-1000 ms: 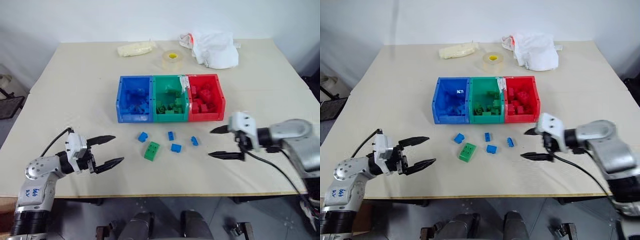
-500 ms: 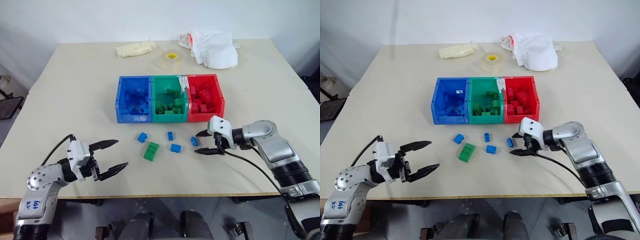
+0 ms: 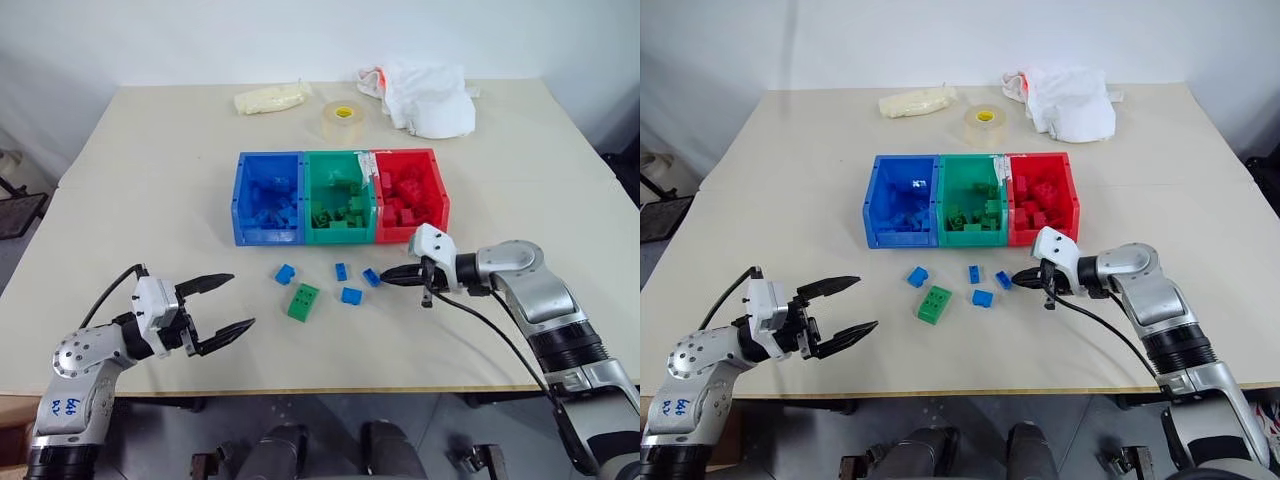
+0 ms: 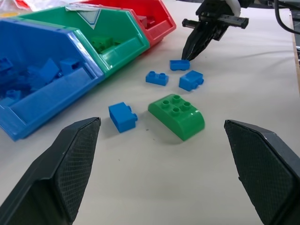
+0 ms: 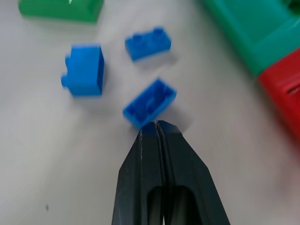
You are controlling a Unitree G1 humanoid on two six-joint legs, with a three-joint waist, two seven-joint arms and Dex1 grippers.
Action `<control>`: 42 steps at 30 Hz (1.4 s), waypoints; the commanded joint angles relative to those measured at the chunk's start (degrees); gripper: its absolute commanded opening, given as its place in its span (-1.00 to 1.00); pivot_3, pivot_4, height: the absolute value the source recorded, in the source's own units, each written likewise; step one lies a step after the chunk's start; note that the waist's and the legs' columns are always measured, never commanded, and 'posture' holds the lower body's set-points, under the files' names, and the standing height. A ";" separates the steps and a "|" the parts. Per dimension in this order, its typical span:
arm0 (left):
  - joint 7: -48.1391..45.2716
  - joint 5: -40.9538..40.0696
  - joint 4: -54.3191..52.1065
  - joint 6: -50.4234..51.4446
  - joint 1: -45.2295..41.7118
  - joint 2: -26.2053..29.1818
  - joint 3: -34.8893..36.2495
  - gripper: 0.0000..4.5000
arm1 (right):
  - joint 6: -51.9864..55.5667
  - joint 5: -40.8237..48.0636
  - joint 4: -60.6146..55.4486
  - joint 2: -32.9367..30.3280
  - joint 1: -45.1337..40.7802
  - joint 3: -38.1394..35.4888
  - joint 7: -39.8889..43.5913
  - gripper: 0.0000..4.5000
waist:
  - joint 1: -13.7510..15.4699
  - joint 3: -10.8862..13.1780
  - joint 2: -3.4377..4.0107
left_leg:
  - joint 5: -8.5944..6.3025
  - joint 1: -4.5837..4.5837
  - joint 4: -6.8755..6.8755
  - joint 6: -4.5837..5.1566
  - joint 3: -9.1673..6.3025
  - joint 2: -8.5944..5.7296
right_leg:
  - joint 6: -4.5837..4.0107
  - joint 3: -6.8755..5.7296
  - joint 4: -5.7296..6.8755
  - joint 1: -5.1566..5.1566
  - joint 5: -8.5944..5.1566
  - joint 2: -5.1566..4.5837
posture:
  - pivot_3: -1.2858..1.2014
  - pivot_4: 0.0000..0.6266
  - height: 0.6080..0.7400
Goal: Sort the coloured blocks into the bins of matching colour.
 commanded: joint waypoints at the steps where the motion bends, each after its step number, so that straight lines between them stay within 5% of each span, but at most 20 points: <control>1: 0.20 -0.81 -0.21 -1.22 -0.36 -0.20 0.89 1.00 | 1.41 1.59 -3.22 0.00 -1.89 -2.46 -0.63 -0.99 | 0.05 0.00 0.00 | -0.01 0.00 0.00 0.00 0.00 0.01 | 0.00 0.00 0.00 0.00 0.00 0.01 | 0.03 -0.52 1.00; 5: 0.24 -0.68 0.56 -1.48 -1.07 -0.21 0.76 1.00 | 3.24 0.67 -3.09 0.07 -2.82 -1.61 -1.13 -0.99 | 0.08 0.00 0.00 | -0.02 0.00 0.02 -0.01 0.00 0.03 | 0.00 0.00 0.00 0.00 0.00 0.02 | 0.03 -0.52 1.00; 8: 0.31 -0.65 0.74 -1.62 -1.40 -0.17 0.83 1.00 | 4.24 1.22 -3.73 0.75 -2.91 -1.71 -1.51 -0.72 | 0.12 0.00 0.00 | -0.03 0.00 0.02 0.00 0.00 0.03 | 0.00 0.00 0.00 0.00 0.00 0.02 | 0.03 -0.52 1.00; 19: 0.70 -0.69 1.23 -2.13 -2.01 0.26 1.32 1.00 | 3.68 0.20 -2.37 4.33 -3.09 -0.53 -2.67 0.98 | 0.03 0.00 0.00 | -0.09 -0.01 0.05 -0.05 0.00 0.13 | -0.03 0.01 0.00 -0.01 0.02 0.14 | 0.03 -0.52 1.00; 20: 0.72 -0.68 1.38 -2.14 -2.15 0.32 1.33 1.00 | 3.53 -0.01 -1.98 4.57 -3.19 -0.45 -2.71 0.99 | 0.03 0.00 0.00 | -0.09 -0.01 0.05 -0.05 0.00 0.14 | -0.04 0.01 0.00 -0.01 0.02 0.15 | 0.03 -0.52 1.00; 28: 0.95 -0.41 2.19 -2.37 -2.97 0.43 1.36 1.00 | 2.14 -1.71 2.75 6.36 -4.11 1.29 -3.26 0.92 | -0.07 0.00 0.01 | -0.16 0.00 0.08 -0.16 0.01 0.37 | -0.16 0.05 -0.03 -0.02 0.09 0.57 | 0.03 -0.52 1.00; 31: 1.32 -0.27 2.02 -2.45 -3.24 0.32 1.22 1.00 | 0.63 -2.36 4.72 7.13 -4.36 1.08 -4.15 0.59 | -0.04 0.00 0.01 | -0.18 0.00 0.08 -0.23 0.01 0.51 | -0.24 0.04 -0.03 -0.04 0.14 0.62 | 0.03 -0.52 1.00; 40: 1.70 -0.19 2.42 -2.67 -3.57 0.45 1.34 1.00 | 1.07 -1.71 3.29 6.83 -3.21 0.70 -3.58 -0.78 | -0.05 0.01 0.02 | -0.19 0.00 0.08 -0.24 0.01 0.53 | -0.27 0.05 -0.03 -0.06 0.16 0.66 | 0.03 -0.52 1.00; 42: 1.77 -0.14 2.58 -2.74 -3.72 0.48 1.33 1.00 | 1.74 -1.18 1.61 6.59 -2.96 0.23 -3.60 -0.80 | -0.04 0.01 0.02 | -0.19 0.00 0.08 -0.25 0.01 0.53 | -0.27 0.04 -0.02 -0.06 0.16 0.65 | 0.03 -0.52 1.00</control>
